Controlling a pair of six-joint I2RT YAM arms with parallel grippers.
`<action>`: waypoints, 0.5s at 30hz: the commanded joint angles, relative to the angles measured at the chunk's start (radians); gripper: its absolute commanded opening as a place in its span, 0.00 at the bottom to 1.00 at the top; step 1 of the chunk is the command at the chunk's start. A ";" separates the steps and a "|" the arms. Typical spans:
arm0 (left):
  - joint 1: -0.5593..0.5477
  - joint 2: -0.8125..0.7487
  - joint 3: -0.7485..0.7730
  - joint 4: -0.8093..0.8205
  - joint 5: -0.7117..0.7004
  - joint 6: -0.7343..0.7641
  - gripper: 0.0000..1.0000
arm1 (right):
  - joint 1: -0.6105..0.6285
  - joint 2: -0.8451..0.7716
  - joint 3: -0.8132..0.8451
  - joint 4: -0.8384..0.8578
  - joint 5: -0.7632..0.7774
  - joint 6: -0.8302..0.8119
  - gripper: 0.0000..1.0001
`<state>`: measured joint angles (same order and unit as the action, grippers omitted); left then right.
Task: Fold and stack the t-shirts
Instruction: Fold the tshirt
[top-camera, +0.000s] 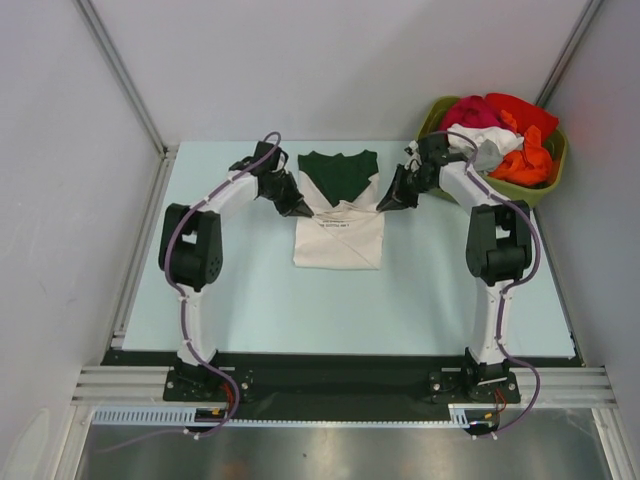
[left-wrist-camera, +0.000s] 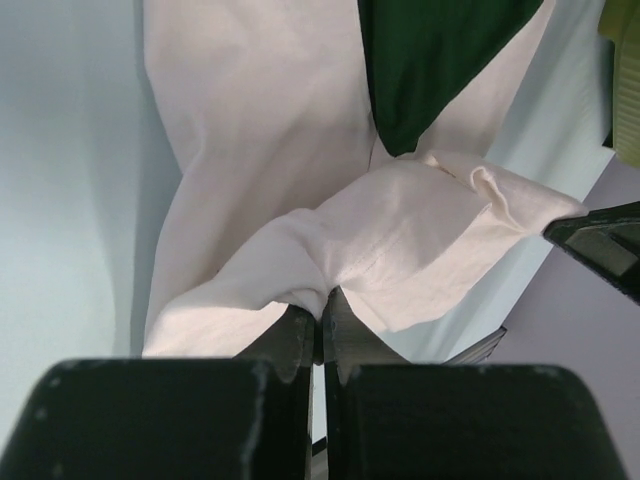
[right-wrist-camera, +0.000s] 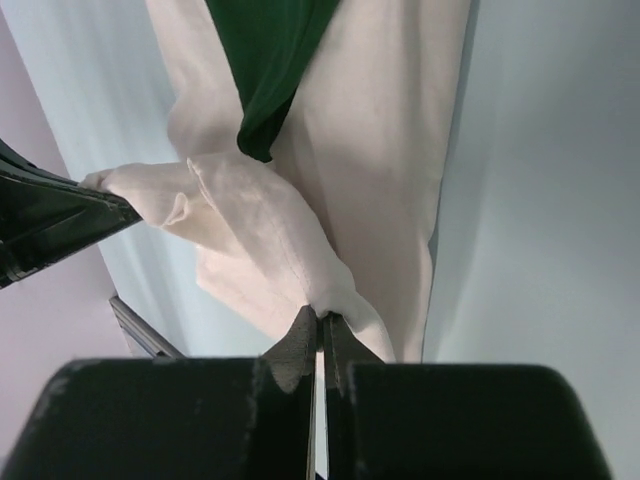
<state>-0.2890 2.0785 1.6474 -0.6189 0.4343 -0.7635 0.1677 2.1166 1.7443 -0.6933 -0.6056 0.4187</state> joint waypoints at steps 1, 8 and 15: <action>0.017 0.037 0.074 -0.010 0.026 -0.022 0.00 | 0.001 0.025 0.050 0.011 0.027 -0.024 0.00; 0.034 0.061 0.091 -0.018 0.038 -0.022 0.00 | 0.004 0.076 0.135 -0.038 0.041 -0.063 0.00; 0.028 -0.093 -0.021 -0.051 0.064 0.018 0.00 | 0.033 -0.061 0.068 -0.089 0.015 -0.050 0.00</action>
<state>-0.2611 2.1223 1.6730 -0.6472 0.4698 -0.7670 0.1818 2.1918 1.8240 -0.7410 -0.5735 0.3805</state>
